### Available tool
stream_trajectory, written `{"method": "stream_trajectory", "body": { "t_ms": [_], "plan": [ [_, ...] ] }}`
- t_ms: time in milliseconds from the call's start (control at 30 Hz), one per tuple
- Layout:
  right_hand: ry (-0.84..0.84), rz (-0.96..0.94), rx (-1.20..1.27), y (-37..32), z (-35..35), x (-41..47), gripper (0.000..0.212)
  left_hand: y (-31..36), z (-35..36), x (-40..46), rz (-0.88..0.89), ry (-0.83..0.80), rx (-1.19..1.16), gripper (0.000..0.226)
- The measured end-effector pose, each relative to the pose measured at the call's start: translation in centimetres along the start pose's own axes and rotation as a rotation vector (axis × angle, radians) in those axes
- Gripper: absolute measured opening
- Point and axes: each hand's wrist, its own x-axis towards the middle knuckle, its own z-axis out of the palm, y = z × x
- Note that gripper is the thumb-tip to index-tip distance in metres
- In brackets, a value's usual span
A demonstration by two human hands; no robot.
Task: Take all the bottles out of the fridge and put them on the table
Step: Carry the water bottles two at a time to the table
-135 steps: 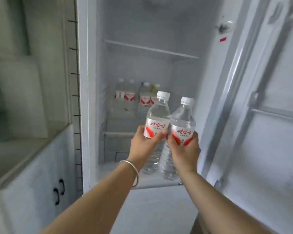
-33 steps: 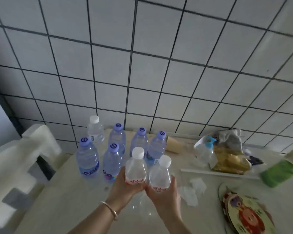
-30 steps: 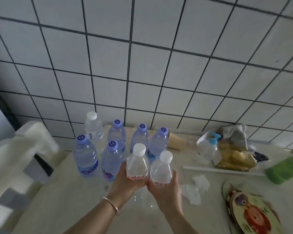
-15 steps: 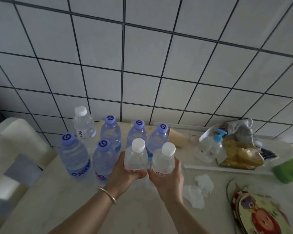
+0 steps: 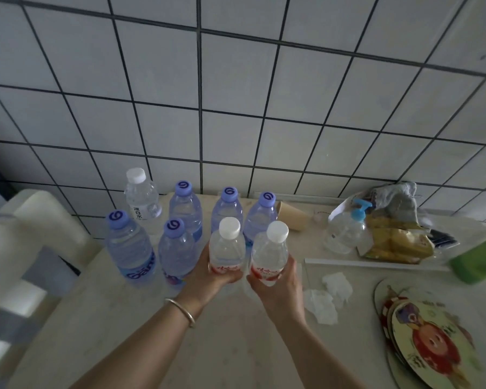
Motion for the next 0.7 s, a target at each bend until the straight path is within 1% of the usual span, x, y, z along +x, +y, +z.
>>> {"method": "stream_trajectory", "body": {
  "t_ms": [67, 167, 200, 267, 333, 433, 500, 600, 700],
  "plan": [
    [0.006, 0.007, -0.017, -0.4, -0.6, -0.7, 0.078, 0.4, 0.0, -1.1, -0.016, 0.030, 0.001, 0.071],
    [-0.007, 0.036, -0.068, -0.8, -1.4, -2.9, 0.079, 0.2, 0.2, -3.2, -0.113, 0.078, -0.040, 0.084],
    [-0.008, 0.036, -0.078, -0.9, -1.7, -3.8, 0.077, 0.7, 0.4, -4.3, -0.131, 0.089, -0.033, 0.079],
    [-0.008, 0.034, -0.083, -1.3, -2.7, -5.9, 0.076, 2.0, 0.8, -6.6, -0.141, 0.119, -0.044, 0.062],
    [-0.012, 0.024, -0.084, -1.5, -3.7, -8.0, 0.077, 3.0, 1.2, -9.0, -0.105, 0.127, -0.045, 0.053],
    [-0.011, -0.005, -0.089, -1.7, -5.8, -11.4, 0.076, 4.3, 1.7, -13.2, -0.068, 0.114, -0.074, 0.044],
    [-0.008, -0.034, -0.079, -2.0, -7.3, -13.9, 0.072, 4.6, 1.9, -16.3, -0.071, 0.149, -0.083, 0.036],
    [0.007, -0.066, -0.045, -2.0, -9.4, -18.1, 0.067, 4.6, 2.2, -21.6, -0.031, 0.233, -0.125, 0.046],
    [-0.018, -0.084, -0.015, -2.1, -11.5, -22.6, 0.064, 5.3, 2.7, -27.6, 0.020, 0.245, -0.135, 0.041]
  ]
}}
